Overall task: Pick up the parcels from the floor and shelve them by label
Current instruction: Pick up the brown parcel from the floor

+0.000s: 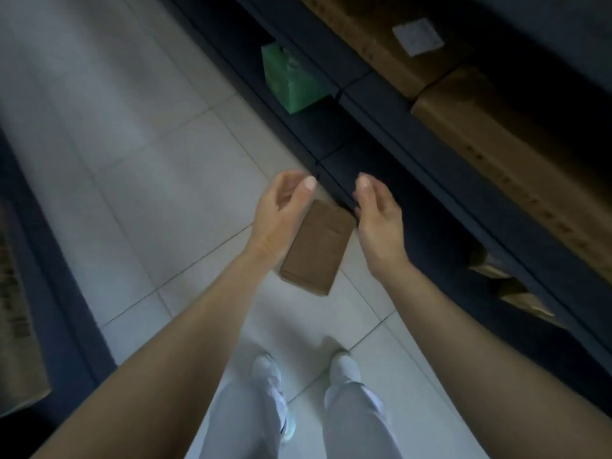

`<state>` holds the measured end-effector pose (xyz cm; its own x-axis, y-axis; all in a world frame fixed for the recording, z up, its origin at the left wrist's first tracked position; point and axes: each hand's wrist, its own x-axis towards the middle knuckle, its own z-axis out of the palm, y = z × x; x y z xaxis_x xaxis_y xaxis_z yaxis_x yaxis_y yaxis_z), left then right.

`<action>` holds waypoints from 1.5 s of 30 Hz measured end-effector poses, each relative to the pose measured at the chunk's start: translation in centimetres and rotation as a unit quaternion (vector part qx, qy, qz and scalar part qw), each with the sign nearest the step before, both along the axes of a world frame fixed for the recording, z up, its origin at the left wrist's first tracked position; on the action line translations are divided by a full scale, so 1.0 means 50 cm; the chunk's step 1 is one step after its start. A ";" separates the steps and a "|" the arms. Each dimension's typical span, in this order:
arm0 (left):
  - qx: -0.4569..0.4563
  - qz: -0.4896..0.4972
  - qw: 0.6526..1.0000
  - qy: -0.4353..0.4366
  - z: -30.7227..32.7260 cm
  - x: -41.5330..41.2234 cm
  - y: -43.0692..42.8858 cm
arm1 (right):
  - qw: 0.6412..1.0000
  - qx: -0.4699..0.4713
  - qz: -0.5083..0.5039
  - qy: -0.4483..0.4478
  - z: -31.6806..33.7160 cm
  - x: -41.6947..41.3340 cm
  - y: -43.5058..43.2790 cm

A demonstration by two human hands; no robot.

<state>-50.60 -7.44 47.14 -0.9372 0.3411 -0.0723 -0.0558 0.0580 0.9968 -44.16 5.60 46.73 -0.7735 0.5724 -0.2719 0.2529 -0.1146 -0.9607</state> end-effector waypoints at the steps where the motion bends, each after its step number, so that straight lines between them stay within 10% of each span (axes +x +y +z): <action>1: -0.012 0.002 1.000 -0.016 -0.066 0.004 -0.007 | 1.000 -0.009 -0.004 -0.018 -0.065 0.010 -0.003; 13: -0.117 0.016 0.990 -0.083 -0.698 -0.029 -0.033 | 0.986 0.002 -0.041 -0.164 -0.698 -0.001 0.021; 24: -0.255 -0.033 0.944 -0.209 -0.983 -0.043 -0.028 | 0.950 -0.054 -0.019 -0.307 -0.943 -0.017 0.037; 34: -0.352 0.011 0.912 -0.208 -0.906 -0.100 -0.034 | 0.952 -0.112 0.004 -0.286 -0.863 -0.050 0.039; 45: -0.289 0.116 0.934 -0.177 -0.442 -0.162 -0.114 | 0.961 -0.092 0.092 -0.242 -0.393 -0.126 -0.025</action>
